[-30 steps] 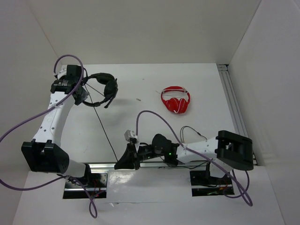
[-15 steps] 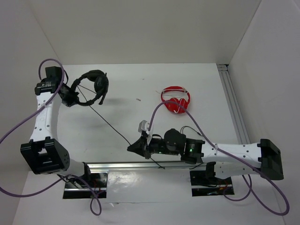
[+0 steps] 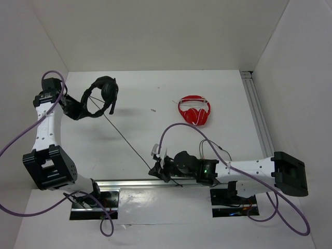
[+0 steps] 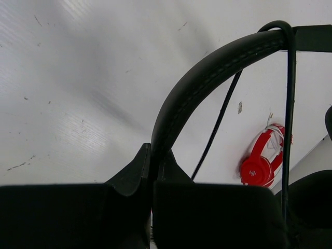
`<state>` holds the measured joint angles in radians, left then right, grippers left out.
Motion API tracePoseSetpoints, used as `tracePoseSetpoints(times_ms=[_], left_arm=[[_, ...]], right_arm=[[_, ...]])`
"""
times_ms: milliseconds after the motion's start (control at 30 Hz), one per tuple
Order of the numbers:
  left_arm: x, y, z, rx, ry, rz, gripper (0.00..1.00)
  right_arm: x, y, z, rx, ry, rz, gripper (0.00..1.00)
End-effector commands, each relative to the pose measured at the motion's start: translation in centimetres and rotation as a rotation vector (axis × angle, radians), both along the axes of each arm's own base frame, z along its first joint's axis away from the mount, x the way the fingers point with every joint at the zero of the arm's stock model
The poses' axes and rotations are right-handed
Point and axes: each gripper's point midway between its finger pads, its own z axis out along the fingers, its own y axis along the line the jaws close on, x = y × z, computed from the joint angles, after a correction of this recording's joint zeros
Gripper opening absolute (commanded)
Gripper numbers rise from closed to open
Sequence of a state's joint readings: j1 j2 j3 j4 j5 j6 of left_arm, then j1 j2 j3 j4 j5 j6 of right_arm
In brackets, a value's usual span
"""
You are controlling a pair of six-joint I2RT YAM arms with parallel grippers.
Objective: Wrap the headphones
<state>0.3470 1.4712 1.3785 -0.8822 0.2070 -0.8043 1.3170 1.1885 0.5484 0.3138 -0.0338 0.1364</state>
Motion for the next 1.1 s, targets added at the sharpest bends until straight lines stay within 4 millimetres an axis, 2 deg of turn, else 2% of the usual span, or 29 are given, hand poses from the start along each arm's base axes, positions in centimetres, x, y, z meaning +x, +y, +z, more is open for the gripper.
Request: tracePoseSetpoints(times_ms=[0,100,267,333,367,433,467,500,567,600,633,667,700,733,800,833,867,900,933,967,1000,1033,1067], left_arm=[[1.3,0.6,2.8,0.033,-0.111,-0.015,0.00],[1.1,0.3,1.8,0.020,-0.096,-0.030,0.00],[0.5,0.6,0.0,0.040,-0.059,-0.032,0.00],[0.5,0.8,-0.1,0.077,-0.056,-0.023,0.00],[0.2,0.9,-0.3,0.099,-0.049,-0.018,0.00],[0.1,1.0,-0.3,0.173,-0.034,-0.011,0.00],[0.1,0.9,-0.4,0.196,-0.027,-0.012,0.00],[0.4,0.2,-0.2,0.221,-0.031,-0.032,0.00],[0.3,0.6,0.2,0.311,-0.008,-0.016,0.00],[0.3,-0.6,0.1,0.351,0.003,-0.050,0.00],[0.4,0.2,0.6,0.441,0.009,-0.021,0.00],[0.1,-0.2,0.9,0.478,0.012,-0.029,0.00],[0.2,-1.5,1.2,0.511,0.006,-0.063,0.00],[0.0,-1.4,1.8,0.559,-0.004,-0.055,0.00],[-0.3,-2.1,2.9,0.621,-0.034,-0.088,0.00],[-0.6,-3.6,2.9,0.651,-0.045,-0.144,0.00],[-0.6,-3.8,3.3,0.693,-0.062,-0.159,0.00],[-1.0,-4.4,3.6,0.728,-0.079,-0.205,0.00],[-1.1,-6.3,3.8,0.750,-0.110,-0.278,0.00],[-1.3,-6.8,4.1,0.795,-0.125,-0.302,0.00],[-1.5,-7.3,4.7,0.839,-0.139,-0.330,0.00],[-2.1,-9.0,5.0,0.868,-0.170,-0.385,0.00],[-2.5,-9.2,5.0,0.906,-0.173,-0.385,0.00]], right_arm=[[0.4,0.6,4.0,0.096,-0.051,-0.024,0.00],[1.0,-0.4,4.9,0.084,-0.083,-0.061,0.00],[1.8,-1.2,8.1,0.117,-0.129,-0.099,0.00],[1.8,-1.4,9.6,0.139,-0.143,-0.097,0.00],[1.5,-1.2,10.2,0.147,-0.141,-0.081,0.00],[0.8,-0.7,12.5,0.188,-0.148,-0.037,0.00],[0.7,-0.4,12.7,0.183,-0.145,-0.024,0.00],[0.6,-0.2,14.3,0.209,-0.149,-0.016,0.00],[0.6,0.4,14.5,0.196,-0.167,-0.002,0.00],[0.6,0.4,15.0,0.198,-0.167,-0.002,0.00],[1.0,0.7,15.9,0.208,-0.186,-0.012,0.00],[1.3,0.8,15.9,0.191,-0.206,-0.019,0.00],[1.6,0.7,16.2,0.185,-0.220,-0.030,0.00],[2.0,0.9,17.1,0.185,-0.237,-0.041,0.00],[3.2,0.8,17.0,0.127,-0.283,-0.087,0.00],[3.6,0.6,18.8,0.143,-0.305,-0.103,0.00],[4.0,0.7,18.8,0.123,-0.321,-0.119,0.00],[5.2,0.4,18.6,0.084,-0.345,-0.137,0.00],[5.8,0.1,19.0,0.077,-0.357,-0.148,0.00],[6.5,0.3,19.6,0.067,-0.369,-0.159,0.00],[7.8,-0.5,19.6,0.037,-0.378,-0.195,0.00],[8.5,-0.6,19.6,0.017,-0.391,-0.205,0.00],[9.1,-1.0,20.4,0.021,-0.406,-0.220,0.00]])
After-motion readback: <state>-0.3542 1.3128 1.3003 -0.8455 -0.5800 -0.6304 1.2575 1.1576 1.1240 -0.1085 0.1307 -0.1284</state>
